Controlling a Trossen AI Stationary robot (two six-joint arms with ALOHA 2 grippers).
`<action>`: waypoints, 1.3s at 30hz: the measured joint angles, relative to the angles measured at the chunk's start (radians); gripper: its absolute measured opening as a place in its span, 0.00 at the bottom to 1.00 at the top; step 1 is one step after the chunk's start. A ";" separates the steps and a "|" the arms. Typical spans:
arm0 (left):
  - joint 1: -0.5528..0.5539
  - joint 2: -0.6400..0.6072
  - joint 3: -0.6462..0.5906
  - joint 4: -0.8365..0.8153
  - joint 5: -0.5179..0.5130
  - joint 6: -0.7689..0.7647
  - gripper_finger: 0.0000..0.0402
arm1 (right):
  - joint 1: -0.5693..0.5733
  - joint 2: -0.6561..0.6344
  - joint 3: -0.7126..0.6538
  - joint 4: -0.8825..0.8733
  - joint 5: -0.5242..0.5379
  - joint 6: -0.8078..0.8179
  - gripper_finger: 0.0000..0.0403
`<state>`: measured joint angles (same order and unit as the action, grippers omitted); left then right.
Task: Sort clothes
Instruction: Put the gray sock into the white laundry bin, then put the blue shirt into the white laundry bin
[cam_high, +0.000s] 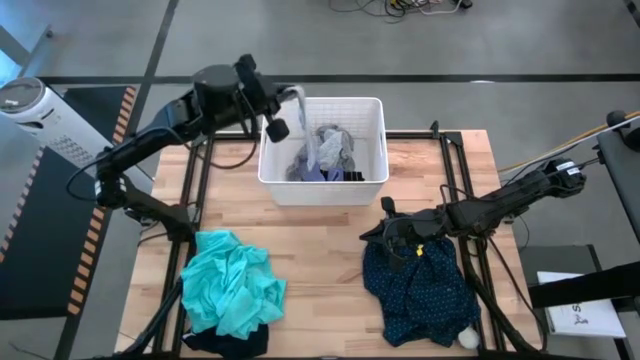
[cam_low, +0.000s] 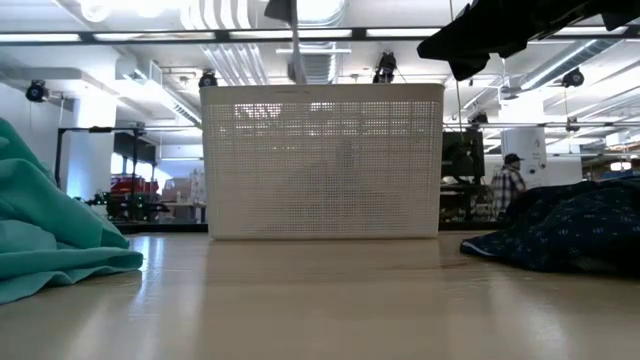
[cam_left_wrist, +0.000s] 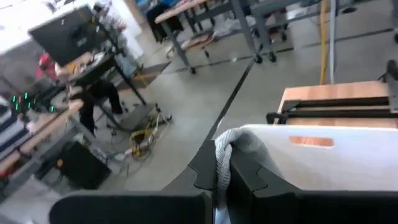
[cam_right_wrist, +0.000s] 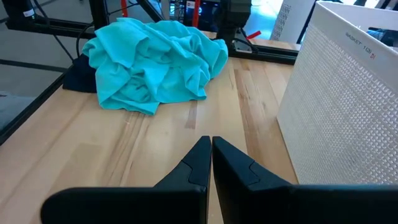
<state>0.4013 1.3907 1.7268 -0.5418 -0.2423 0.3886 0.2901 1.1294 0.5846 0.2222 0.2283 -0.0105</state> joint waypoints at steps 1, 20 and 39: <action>0.008 0.000 -0.012 0.001 0.003 -0.011 0.00 | 0.000 0.000 0.000 0.000 0.000 0.000 0.00; 0.026 0.001 -0.424 0.257 0.159 -0.061 0.15 | 0.000 0.000 0.003 -0.002 0.000 -0.061 0.00; -0.209 -0.031 -0.509 0.365 0.311 -0.064 0.58 | 0.053 0.000 0.221 -0.541 -0.030 0.249 0.28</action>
<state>0.1927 1.3596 1.2178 -0.1767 0.0685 0.3248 0.3429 1.1294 0.8051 -0.3188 0.1979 0.2386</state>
